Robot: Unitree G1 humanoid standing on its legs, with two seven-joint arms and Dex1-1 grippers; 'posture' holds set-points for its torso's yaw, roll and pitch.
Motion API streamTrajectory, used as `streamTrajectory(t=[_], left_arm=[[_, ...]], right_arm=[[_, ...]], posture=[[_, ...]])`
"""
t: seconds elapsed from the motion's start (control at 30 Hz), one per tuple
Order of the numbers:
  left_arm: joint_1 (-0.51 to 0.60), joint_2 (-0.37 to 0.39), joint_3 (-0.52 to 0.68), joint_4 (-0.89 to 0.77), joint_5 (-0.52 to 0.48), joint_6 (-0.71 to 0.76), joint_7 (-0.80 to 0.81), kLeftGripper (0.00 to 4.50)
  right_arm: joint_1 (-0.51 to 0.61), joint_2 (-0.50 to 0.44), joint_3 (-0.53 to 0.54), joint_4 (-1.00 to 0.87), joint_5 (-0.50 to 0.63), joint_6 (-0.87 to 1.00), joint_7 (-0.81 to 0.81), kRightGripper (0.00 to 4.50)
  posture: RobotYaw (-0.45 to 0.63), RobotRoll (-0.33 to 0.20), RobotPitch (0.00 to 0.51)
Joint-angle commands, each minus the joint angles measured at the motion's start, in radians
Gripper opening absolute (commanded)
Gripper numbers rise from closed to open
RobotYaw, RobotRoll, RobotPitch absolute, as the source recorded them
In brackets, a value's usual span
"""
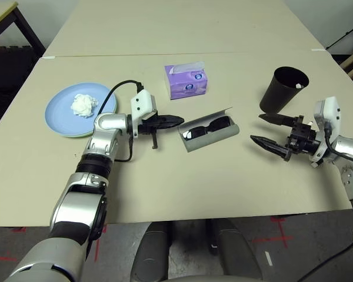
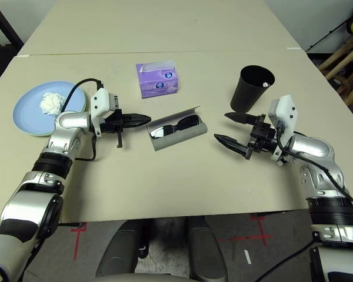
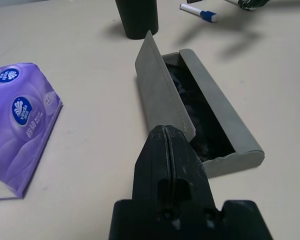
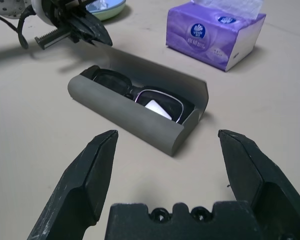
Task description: Organize and tidy the items on the table.
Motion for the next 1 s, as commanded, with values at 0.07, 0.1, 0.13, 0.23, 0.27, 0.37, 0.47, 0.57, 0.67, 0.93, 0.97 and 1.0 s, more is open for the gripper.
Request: streamTrajectory(t=[0.07, 0.1, 0.13, 0.23, 0.27, 0.37, 0.47, 0.57, 0.67, 0.93, 0.97, 1.0], left_arm=[[0.020, -0.002, -0.014, -0.021, -0.009, 0.009, -0.005, 0.07], [0.020, -0.002, -0.015, -0.021, -0.009, 0.009, -0.005, 0.07], [0.020, -0.002, -0.015, -0.021, -0.009, 0.009, -0.006, 0.07], [0.022, 0.000, -0.016, -0.023, -0.009, 0.008, -0.007, 0.07], [0.022, 0.000, -0.017, -0.023, -0.008, 0.006, -0.008, 0.07], [0.027, -0.001, -0.019, -0.028, -0.007, 0.001, -0.008, 0.07], [0.032, -0.001, -0.021, -0.033, -0.006, -0.001, -0.010, 0.07], [0.041, -0.002, -0.027, -0.054, -0.009, 0.003, -0.020, 0.07], [0.049, -0.004, -0.034, -0.067, -0.006, 0.002, -0.022, 0.07], [0.071, -0.008, -0.057, -0.095, -0.006, 0.007, -0.015, 0.07], [0.075, -0.008, -0.061, -0.097, -0.003, 0.004, -0.013, 0.07], [0.078, -0.008, -0.063, -0.097, -0.001, 0.003, -0.012, 0.07]], right_arm=[[0.014, 0.020, -0.015, 0.012, 0.010, -0.033, -0.002, 4.50], [0.014, 0.021, -0.015, 0.014, 0.010, -0.036, 0.000, 4.50], [0.014, 0.021, -0.015, 0.015, 0.011, -0.041, 0.005, 4.50], [0.016, 0.016, -0.016, 0.022, 0.015, -0.040, 0.017, 4.50], [0.016, 0.014, -0.018, 0.026, 0.016, -0.040, 0.019, 4.50], [0.010, 0.011, -0.023, 0.034, 0.016, -0.047, 0.020, 4.50], [0.002, 0.010, -0.024, 0.039, 0.012, -0.060, 0.019, 4.50], [-0.006, 0.009, -0.020, 0.038, 0.008, -0.068, 0.022, 4.50], [-0.011, 0.008, -0.016, 0.037, 0.003, -0.078, 0.023, 4.50], [-0.007, 0.000, -0.012, 0.013, 0.006, -0.068, 0.027, 4.50], [-0.008, 0.000, -0.012, 0.012, 0.006, -0.070, 0.027, 4.50], [-0.009, -0.001, -0.012, 0.012, 0.006, -0.071, 0.028, 4.50]], posture=[[0.04, 0.000, 0.183], [0.04, 0.000, 0.183], [0.04, 0.000, 0.182], [0.04, 0.000, 0.182], [0.04, 0.000, 0.181], [0.04, 0.000, 0.180], [0.03, 0.000, 0.180], [0.03, 0.000, 0.181], [0.03, 0.000, 0.182], [0.03, 0.000, 0.182], [0.03, 0.000, 0.181], [0.03, 0.000, 0.181]])
